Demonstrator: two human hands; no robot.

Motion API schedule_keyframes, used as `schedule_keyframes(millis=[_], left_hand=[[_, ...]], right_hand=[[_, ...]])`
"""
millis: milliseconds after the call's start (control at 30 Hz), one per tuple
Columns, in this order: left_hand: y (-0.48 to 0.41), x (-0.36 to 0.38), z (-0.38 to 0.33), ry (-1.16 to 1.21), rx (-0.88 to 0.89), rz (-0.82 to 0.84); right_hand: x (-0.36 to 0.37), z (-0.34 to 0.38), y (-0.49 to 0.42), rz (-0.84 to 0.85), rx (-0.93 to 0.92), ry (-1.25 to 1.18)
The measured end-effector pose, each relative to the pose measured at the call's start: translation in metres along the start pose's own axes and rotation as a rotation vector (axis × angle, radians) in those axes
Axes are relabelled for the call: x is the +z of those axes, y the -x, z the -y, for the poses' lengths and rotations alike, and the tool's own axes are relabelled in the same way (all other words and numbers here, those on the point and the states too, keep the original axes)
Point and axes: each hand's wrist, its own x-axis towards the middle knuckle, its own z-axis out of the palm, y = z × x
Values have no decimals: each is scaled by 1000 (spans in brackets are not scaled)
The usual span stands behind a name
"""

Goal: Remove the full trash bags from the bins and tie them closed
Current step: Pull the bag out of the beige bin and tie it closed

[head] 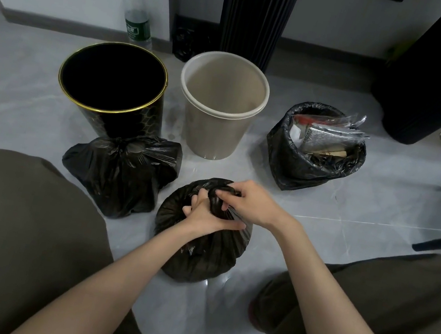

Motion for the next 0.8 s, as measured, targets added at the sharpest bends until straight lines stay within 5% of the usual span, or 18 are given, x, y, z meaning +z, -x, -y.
schedule_keyframes(millis=[200, 300, 800], left_hand=[[5, -2, -7, 79, -15, 144], [7, 0, -7, -5, 54, 78], [-8, -11, 29, -269, 253, -66]], right_hand=[[-6, 6, 0, 133, 37, 19], [-9, 9, 1, 166, 49, -17], [-26, -2, 13, -140, 152, -417]])
